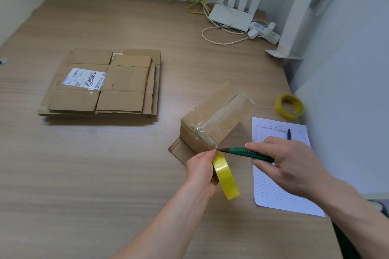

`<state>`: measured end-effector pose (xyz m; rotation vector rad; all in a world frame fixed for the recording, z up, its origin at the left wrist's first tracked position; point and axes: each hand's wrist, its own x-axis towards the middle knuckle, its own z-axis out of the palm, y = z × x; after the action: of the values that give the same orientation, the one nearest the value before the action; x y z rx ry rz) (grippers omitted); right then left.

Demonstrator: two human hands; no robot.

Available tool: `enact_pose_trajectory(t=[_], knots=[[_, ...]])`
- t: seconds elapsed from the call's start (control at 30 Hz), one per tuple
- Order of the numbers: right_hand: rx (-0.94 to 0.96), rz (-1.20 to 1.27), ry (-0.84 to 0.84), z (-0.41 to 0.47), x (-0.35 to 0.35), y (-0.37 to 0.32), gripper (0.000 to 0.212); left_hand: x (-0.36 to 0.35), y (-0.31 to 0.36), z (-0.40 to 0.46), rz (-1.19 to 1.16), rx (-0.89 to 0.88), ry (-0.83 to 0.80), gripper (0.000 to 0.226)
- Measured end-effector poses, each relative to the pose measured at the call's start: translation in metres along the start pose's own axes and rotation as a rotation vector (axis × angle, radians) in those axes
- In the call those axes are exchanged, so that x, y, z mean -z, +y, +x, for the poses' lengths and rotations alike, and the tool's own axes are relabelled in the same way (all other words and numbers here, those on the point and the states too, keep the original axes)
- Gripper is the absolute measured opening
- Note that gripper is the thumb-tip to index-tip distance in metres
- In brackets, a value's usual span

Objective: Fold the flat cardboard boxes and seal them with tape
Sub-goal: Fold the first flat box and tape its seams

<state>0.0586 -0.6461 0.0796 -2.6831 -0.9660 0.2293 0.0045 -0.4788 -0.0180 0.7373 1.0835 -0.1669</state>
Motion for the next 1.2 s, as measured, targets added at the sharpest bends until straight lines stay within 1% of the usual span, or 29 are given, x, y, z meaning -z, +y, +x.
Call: enact_pose_trajectory(t=[0.23,0.33,0.4,0.47,0.57,0.67,0.73,0.8,0.87,0.9,0.93,0.97,1.0,1.03,1.1,1.13,1.17,1.2], knots=[[0.038,-0.057,-0.008,0.004,-0.003,0.0,0.033,-0.002,0.002,-0.002,-0.005,0.003,-0.004,0.013],[0.031,-0.205,0.004,0.008,-0.003,0.004,0.028,-0.001,0.004,-0.002,-0.012,-0.001,0.011,0.01],[-0.031,-0.306,0.02,0.012,0.001,0.012,0.022,-0.001,0.004,-0.002,-0.009,-0.003,0.017,0.008],[-0.101,-0.318,0.045,0.016,0.006,0.023,0.021,-0.001,0.004,-0.003,-0.005,-0.008,0.016,0.008],[-0.247,-0.341,-0.014,0.016,0.0,0.041,0.02,-0.001,0.005,-0.002,-0.004,-0.019,0.015,0.008],[-0.447,-0.287,-0.058,-0.001,-0.03,0.058,0.019,-0.002,0.004,-0.001,0.005,-0.033,0.017,0.007],[-0.577,-0.215,-0.107,-0.021,-0.063,0.066,0.024,0.0,0.002,0.001,0.011,-0.033,0.034,0.006],[-0.697,-0.113,-0.149,-0.043,-0.095,0.07,0.039,0.008,-0.001,0.006,0.013,-0.037,0.088,0.006],[-0.779,-0.024,-0.182,-0.06,-0.115,0.069,0.053,0.021,-0.006,0.012,0.018,-0.042,0.141,0.006],[-0.79,-0.049,-0.207,-0.065,-0.122,0.069,0.059,0.027,-0.009,0.014,0.028,-0.043,0.161,0.006],[-0.78,-0.126,-0.233,-0.066,-0.126,0.07,0.064,0.033,-0.012,0.015,0.04,-0.043,0.176,0.006],[-0.758,-0.172,-0.221,-0.063,-0.126,0.067,0.067,0.038,-0.015,0.015,0.054,-0.042,0.184,0.006],[-0.727,-0.125,-0.147,-0.056,-0.124,0.06,0.066,0.042,-0.017,0.014,0.067,-0.04,0.179,0.006],[-0.694,0.027,-0.046,-0.047,-0.121,0.05,0.062,0.044,-0.018,0.012,0.085,-0.041,0.159,0.006],[-0.628,0.447,0.087,-0.026,-0.111,0.018,0.047,0.045,-0.019,0.006,0.139,-0.041,0.088,0.006],[-0.582,0.599,0.132,-0.014,-0.106,0.003,0.042,0.044,-0.018,0.003,0.172,-0.046,0.044,0.006],[-0.525,0.686,0.176,-0.003,-0.102,-0.011,0.042,0.044,-0.016,0.0,0.206,-0.063,0.004,0.004],[-0.458,0.705,0.217,0.007,-0.098,-0.024,0.043,0.043,-0.013,-0.003,0.246,-0.092,-0.026,0.004]])
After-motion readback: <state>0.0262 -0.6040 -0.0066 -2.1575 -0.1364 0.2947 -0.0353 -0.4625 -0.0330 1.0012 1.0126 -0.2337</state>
